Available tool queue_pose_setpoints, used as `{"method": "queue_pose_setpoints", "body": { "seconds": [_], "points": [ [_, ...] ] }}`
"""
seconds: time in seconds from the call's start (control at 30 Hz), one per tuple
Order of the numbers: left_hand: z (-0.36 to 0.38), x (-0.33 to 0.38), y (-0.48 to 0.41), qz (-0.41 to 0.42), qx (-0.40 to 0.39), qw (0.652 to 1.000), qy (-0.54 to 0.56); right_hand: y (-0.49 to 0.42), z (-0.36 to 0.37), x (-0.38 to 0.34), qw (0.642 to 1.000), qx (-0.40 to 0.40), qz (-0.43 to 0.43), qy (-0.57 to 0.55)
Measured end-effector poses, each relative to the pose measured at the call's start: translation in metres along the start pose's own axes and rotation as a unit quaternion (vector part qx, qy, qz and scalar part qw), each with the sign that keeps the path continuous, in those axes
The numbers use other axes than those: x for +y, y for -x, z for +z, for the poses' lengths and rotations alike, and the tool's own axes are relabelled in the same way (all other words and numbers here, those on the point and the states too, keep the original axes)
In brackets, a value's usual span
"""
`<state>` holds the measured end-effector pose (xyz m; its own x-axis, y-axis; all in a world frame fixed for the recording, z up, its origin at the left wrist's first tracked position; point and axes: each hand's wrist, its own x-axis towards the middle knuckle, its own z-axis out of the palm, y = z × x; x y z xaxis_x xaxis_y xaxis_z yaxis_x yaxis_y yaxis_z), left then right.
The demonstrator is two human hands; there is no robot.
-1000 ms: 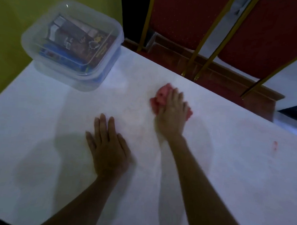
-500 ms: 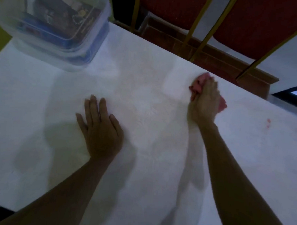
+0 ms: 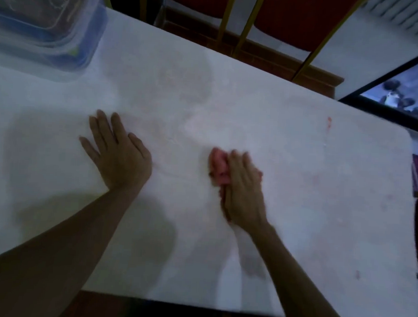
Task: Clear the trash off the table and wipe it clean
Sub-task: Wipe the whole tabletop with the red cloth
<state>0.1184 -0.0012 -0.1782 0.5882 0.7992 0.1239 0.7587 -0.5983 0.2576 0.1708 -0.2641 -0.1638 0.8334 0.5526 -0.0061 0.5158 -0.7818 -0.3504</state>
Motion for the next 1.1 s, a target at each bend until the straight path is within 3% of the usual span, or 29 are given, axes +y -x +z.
{"method": "queue_pose_setpoints", "body": {
  "seconds": [0.07, 0.13, 0.23, 0.37, 0.53, 0.6, 0.7, 0.83, 0.9, 1.0, 1.1],
  "points": [
    [-0.001, -0.002, 0.001, 0.004, -0.011, 1.000, 0.011, -0.013, -0.011, 0.016, 0.991, 0.022, 0.130, 0.018],
    [-0.004, -0.004, 0.001, 0.007, -0.032, 0.999, 0.019, -0.013, -0.006, -0.009, 0.984, 0.029, 0.174, 0.029],
    [-0.014, -0.008, -0.002, 0.028, -0.102, 0.994, 0.043, 0.019, 0.017, -0.078, 0.997, -0.001, 0.081, 0.020],
    [-0.031, -0.027, 0.030, 0.137, -0.203, 0.969, 0.035, 0.074, 0.039, -0.163, 0.997, -0.079, -0.007, -0.005],
    [-0.054, -0.065, 0.090, 0.187, -0.249, 0.949, 0.039, 0.106, 0.030, -0.145, 0.984, -0.109, -0.126, 0.060],
    [-0.056, -0.076, 0.108, 0.217, -0.261, 0.940, 0.018, 0.104, 0.015, -0.101, 0.990, -0.077, -0.085, 0.081],
    [-0.057, -0.082, 0.129, 0.248, -0.272, 0.930, -0.004, 0.092, -0.014, -0.018, 0.991, -0.034, 0.068, 0.107],
    [-0.056, -0.071, 0.136, 0.208, -0.273, 0.939, -0.001, 0.079, -0.034, 0.026, 0.979, -0.009, 0.179, 0.099],
    [-0.054, -0.051, 0.148, 0.189, -0.265, 0.945, -0.001, 0.088, -0.022, 0.005, 0.988, -0.005, 0.145, 0.047],
    [-0.049, -0.012, 0.174, 0.205, -0.272, 0.940, 0.008, 0.118, -0.010, -0.036, 0.995, -0.096, 0.019, -0.001],
    [-0.039, 0.027, 0.199, 0.236, -0.269, 0.934, -0.004, 0.129, -0.022, -0.016, 0.991, -0.106, -0.072, 0.044]
  ]
}}
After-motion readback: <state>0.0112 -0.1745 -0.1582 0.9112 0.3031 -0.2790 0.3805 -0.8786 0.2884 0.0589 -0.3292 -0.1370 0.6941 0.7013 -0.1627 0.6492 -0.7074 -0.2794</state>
